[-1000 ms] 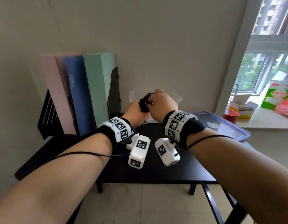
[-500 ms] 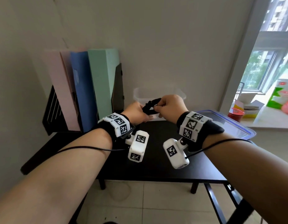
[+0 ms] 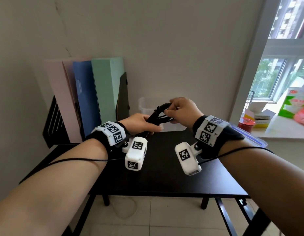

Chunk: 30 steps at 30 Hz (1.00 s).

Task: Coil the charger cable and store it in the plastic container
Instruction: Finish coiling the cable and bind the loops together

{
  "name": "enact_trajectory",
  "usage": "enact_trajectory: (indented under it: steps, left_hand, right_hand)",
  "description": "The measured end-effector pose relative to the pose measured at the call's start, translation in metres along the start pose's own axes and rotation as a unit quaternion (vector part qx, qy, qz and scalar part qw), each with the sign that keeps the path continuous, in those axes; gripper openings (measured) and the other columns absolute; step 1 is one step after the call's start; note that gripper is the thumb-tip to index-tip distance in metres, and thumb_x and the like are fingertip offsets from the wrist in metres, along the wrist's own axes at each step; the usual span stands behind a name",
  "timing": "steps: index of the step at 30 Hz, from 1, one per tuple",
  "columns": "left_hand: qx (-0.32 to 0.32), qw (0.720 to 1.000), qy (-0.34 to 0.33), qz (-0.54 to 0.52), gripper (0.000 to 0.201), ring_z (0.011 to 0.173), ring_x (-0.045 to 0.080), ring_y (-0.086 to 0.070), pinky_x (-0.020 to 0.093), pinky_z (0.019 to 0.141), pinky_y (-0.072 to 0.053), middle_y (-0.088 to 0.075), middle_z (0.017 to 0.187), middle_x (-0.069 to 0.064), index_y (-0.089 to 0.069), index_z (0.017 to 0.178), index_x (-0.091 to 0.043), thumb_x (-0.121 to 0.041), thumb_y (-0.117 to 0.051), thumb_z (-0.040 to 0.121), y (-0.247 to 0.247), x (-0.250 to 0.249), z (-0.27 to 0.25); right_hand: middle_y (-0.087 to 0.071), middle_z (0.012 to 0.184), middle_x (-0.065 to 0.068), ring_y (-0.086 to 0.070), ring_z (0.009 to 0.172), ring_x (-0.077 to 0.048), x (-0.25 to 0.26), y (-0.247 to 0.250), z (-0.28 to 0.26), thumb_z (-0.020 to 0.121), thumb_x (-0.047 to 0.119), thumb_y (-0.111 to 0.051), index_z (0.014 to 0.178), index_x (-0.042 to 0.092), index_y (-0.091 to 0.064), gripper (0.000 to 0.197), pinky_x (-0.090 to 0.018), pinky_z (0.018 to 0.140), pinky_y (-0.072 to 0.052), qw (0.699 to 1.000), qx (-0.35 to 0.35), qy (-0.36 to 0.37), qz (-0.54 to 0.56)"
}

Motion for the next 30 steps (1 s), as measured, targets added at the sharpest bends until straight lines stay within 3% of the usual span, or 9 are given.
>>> enact_trajectory:
  steps: [3, 5, 8, 11, 13, 16, 20, 26, 30]
  left_hand:
    - [0.003, 0.998, -0.032, -0.058, 0.022, 0.081, 0.019, -0.061, 0.03, 0.078, -0.054, -0.066, 0.084, 0.003, -0.063, 0.09, -0.014, -0.034, -0.069, 0.08, 0.0, -0.002, -0.004]
    - [0.001, 0.994, -0.039, -0.102, 0.05, 0.093, 0.02, -0.06, 0.04, 0.095, -0.049, -0.067, 0.095, 0.005, -0.061, 0.092, -0.019, -0.057, -0.072, 0.062, 0.003, 0.002, -0.005]
    - [0.035, 0.991, -0.023, -0.126, 0.092, 0.103, 0.022, -0.06, 0.042, 0.089, -0.052, -0.062, 0.108, 0.004, -0.055, 0.101, -0.027, -0.081, -0.069, 0.028, 0.001, 0.016, -0.002]
    - [0.067, 0.979, 0.006, -0.193, 0.067, 0.094, 0.023, -0.065, 0.043, 0.075, -0.06, -0.059, 0.111, 0.007, -0.048, 0.115, -0.022, -0.042, -0.081, 0.06, -0.001, 0.026, 0.001]
    - [0.028, 0.977, 0.004, -0.212, 0.043, 0.076, 0.015, -0.071, 0.032, 0.063, -0.061, -0.063, 0.105, 0.009, -0.044, 0.119, -0.016, -0.015, -0.067, 0.082, 0.004, 0.023, 0.003]
    - [-0.055, 0.965, -0.019, -0.255, 0.03, 0.052, 0.007, -0.065, 0.021, 0.05, -0.055, -0.067, 0.091, 0.008, -0.045, 0.117, -0.009, -0.022, -0.055, 0.092, 0.019, 0.014, 0.012]
    - [-0.143, 0.943, -0.024, -0.298, 0.036, 0.048, 0.01, -0.056, 0.019, 0.048, -0.049, -0.068, 0.086, 0.01, -0.046, 0.116, -0.003, -0.027, -0.056, 0.092, 0.04, 0.008, 0.031]
    - [-0.208, 0.943, -0.03, -0.257, 0.02, 0.032, 0.001, -0.047, 0.015, 0.039, -0.04, -0.06, 0.076, 0.009, -0.055, 0.093, -0.005, -0.024, -0.047, 0.097, 0.063, -0.011, 0.069]
    - [-0.244, 0.944, -0.009, -0.222, 0.026, 0.045, 0.01, -0.057, 0.021, 0.047, -0.047, -0.056, 0.084, 0.012, -0.047, 0.104, -0.004, -0.027, -0.053, 0.094, 0.071, -0.012, 0.103]
  right_hand:
    - [-0.062, 0.07, -0.002, -0.071, 0.077, -0.027, -0.004, 0.006, 0.007, 0.084, 0.016, -0.066, 0.069, 0.01, -0.058, 0.019, -0.044, 0.08, -0.059, 0.999, -0.023, -0.041, 0.018]
    - [-0.061, 0.067, -0.003, -0.071, 0.074, -0.027, -0.007, 0.013, 0.012, 0.084, 0.016, -0.065, 0.064, 0.012, -0.055, 0.023, -0.044, 0.079, -0.059, 0.996, -0.045, -0.066, 0.034]
    - [-0.06, 0.07, -0.005, -0.068, 0.07, -0.027, -0.015, 0.024, 0.019, 0.084, 0.013, -0.066, 0.066, 0.01, -0.056, 0.022, -0.043, 0.077, -0.06, 0.988, -0.074, -0.112, 0.081]
    - [-0.057, 0.068, -0.006, -0.063, 0.06, -0.022, -0.025, 0.034, 0.025, 0.083, 0.014, -0.068, 0.064, 0.008, -0.055, 0.023, -0.033, 0.064, -0.061, 0.975, -0.108, -0.152, 0.12]
    - [-0.057, 0.073, -0.006, -0.061, 0.06, -0.019, -0.032, 0.038, 0.03, 0.083, 0.014, -0.067, 0.065, 0.011, -0.052, 0.023, -0.024, 0.053, -0.058, 0.968, -0.117, -0.165, 0.145]
    - [-0.056, 0.078, -0.005, -0.06, 0.067, -0.018, -0.038, 0.041, 0.042, 0.083, 0.011, -0.064, 0.07, 0.016, -0.049, 0.021, -0.023, 0.057, -0.057, 0.956, -0.122, -0.166, 0.21]
    - [-0.061, 0.074, -0.008, -0.064, 0.064, -0.022, -0.044, 0.056, 0.059, 0.079, 0.01, -0.069, 0.068, 0.007, -0.053, 0.019, -0.036, 0.065, -0.061, 0.947, -0.163, -0.191, 0.202]
    - [-0.061, 0.047, -0.003, -0.06, 0.048, -0.018, -0.048, 0.069, 0.085, 0.078, 0.013, -0.058, 0.079, 0.003, -0.066, 0.012, -0.017, 0.038, -0.045, 0.971, -0.157, -0.181, -0.024]
    - [-0.068, 0.077, -0.014, -0.065, 0.072, -0.029, -0.055, 0.064, 0.105, 0.075, 0.01, -0.052, 0.073, 0.004, -0.061, 0.011, -0.023, 0.048, -0.042, 0.973, -0.128, -0.171, -0.091]
Point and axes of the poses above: each hand's wrist, its own z-axis towards the middle knuckle, its own y-axis out of the back of the hand, x = y × z, the point moved 7 cm from there along z, towards the middle knuckle
